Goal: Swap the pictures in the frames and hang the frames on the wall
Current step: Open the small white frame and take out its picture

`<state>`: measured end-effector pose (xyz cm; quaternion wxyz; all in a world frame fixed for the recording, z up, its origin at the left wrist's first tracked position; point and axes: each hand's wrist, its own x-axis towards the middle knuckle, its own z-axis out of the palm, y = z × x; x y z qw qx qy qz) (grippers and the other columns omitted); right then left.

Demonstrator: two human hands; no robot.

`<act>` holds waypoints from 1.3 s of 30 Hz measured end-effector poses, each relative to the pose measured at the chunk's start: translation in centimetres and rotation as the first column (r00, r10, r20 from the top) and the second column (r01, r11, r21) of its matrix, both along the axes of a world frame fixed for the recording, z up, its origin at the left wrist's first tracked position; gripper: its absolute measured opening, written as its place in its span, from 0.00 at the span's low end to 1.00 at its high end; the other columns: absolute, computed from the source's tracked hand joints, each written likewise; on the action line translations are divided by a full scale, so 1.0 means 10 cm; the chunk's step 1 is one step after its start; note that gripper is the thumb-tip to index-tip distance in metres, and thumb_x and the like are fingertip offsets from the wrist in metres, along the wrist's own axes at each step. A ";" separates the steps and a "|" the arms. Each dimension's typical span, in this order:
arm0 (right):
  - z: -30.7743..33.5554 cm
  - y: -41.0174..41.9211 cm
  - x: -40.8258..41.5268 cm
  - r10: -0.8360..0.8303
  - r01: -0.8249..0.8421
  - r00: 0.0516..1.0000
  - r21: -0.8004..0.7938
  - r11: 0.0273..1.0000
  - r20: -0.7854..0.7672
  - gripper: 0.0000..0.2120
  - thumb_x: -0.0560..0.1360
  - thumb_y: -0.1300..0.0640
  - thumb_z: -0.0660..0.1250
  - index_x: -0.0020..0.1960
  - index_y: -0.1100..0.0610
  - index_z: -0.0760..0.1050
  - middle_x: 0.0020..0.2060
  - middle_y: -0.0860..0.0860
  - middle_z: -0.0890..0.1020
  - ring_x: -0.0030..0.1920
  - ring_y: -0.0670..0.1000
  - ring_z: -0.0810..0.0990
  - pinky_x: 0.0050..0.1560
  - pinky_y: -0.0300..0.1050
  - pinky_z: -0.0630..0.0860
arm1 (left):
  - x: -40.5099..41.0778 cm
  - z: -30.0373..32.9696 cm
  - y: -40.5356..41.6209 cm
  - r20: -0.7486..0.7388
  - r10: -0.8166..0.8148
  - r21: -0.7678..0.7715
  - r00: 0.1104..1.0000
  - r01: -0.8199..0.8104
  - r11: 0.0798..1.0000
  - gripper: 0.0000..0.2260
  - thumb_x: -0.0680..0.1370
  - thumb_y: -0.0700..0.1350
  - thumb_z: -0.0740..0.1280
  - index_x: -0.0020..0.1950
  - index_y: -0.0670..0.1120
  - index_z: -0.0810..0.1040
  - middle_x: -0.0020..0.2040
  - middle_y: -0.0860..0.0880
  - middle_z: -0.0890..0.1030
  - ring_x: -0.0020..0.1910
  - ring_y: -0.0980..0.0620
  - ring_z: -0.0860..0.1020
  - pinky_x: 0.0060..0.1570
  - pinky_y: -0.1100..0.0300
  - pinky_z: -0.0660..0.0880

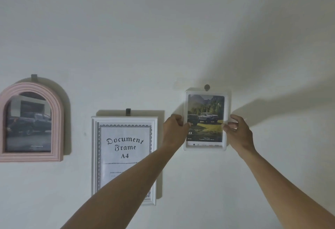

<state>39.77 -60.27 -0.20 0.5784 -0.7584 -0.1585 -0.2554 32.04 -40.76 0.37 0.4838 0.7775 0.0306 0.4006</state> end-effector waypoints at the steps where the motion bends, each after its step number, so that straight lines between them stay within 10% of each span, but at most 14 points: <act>1: -0.01 0.00 0.03 -0.002 0.002 1.000 0.010 1.000 0.005 0.18 0.78 0.57 0.69 0.67 0.55 0.72 0.49 0.50 0.80 0.51 0.52 0.78 0.52 0.41 0.69 | 0.02 0.00 -0.02 0.013 0.011 0.007 1.000 -0.011 1.000 0.09 0.75 0.43 0.71 0.54 0.45 0.77 0.45 0.50 0.80 0.48 0.50 0.79 0.53 0.58 0.78; 18: -0.18 0.05 -0.18 -0.010 0.007 0.999 0.069 0.998 0.038 0.13 0.78 0.56 0.68 0.62 0.51 0.77 0.51 0.48 0.81 0.48 0.50 0.79 0.51 0.40 0.76 | -0.22 -0.25 0.08 0.068 -0.027 -0.027 0.997 0.029 0.999 0.10 0.75 0.41 0.72 0.55 0.44 0.77 0.45 0.53 0.80 0.40 0.61 0.77 0.40 0.74 0.73; 39: -2.40 1.31 -1.83 0.243 -0.251 0.855 0.044 0.967 -0.459 0.10 0.73 0.55 0.72 0.51 0.41 0.79 0.45 0.47 0.86 0.48 0.49 0.85 0.51 0.56 0.82 | -2.16 -2.37 1.71 -0.411 -0.238 -0.275 0.880 0.130 0.953 0.08 0.76 0.40 0.71 0.55 0.44 0.80 0.52 0.47 0.82 0.51 0.44 0.83 0.52 0.48 0.81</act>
